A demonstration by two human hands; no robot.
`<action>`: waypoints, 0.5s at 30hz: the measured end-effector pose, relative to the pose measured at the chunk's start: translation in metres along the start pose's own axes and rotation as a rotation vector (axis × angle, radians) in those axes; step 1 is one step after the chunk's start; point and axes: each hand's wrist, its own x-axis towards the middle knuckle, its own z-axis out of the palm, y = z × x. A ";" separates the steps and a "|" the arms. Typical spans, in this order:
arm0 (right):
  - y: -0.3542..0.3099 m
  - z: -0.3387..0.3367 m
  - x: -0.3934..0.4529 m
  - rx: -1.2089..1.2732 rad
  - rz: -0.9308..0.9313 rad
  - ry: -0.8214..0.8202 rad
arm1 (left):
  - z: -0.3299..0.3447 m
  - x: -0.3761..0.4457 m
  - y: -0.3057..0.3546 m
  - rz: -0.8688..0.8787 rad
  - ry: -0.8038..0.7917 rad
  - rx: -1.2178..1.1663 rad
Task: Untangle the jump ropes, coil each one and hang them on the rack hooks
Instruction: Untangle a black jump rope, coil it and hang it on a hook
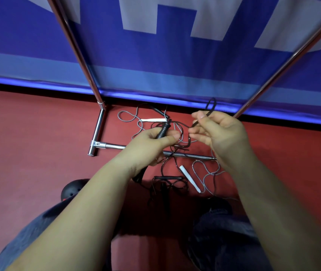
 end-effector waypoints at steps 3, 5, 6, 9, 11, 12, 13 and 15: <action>0.001 0.002 -0.002 0.028 0.003 -0.043 | 0.002 -0.003 0.000 0.033 -0.105 0.060; -0.001 -0.001 0.000 0.097 -0.008 0.030 | 0.005 -0.006 0.000 0.036 -0.193 0.086; -0.003 -0.003 0.002 0.150 -0.006 0.077 | 0.006 -0.007 0.001 0.037 -0.226 0.075; -0.005 -0.006 0.004 0.240 -0.004 0.170 | 0.006 -0.008 0.003 0.035 -0.236 -0.008; -0.004 -0.007 0.006 0.229 -0.002 0.180 | 0.005 -0.007 0.004 0.024 -0.201 -0.034; -0.004 -0.008 0.007 0.212 0.013 0.170 | 0.005 -0.006 0.005 0.020 -0.181 -0.041; -0.003 -0.008 0.008 0.193 0.044 0.148 | 0.005 -0.005 0.004 0.016 -0.160 -0.051; -0.001 -0.007 0.008 0.157 0.142 0.069 | 0.005 -0.004 0.004 0.005 -0.116 -0.088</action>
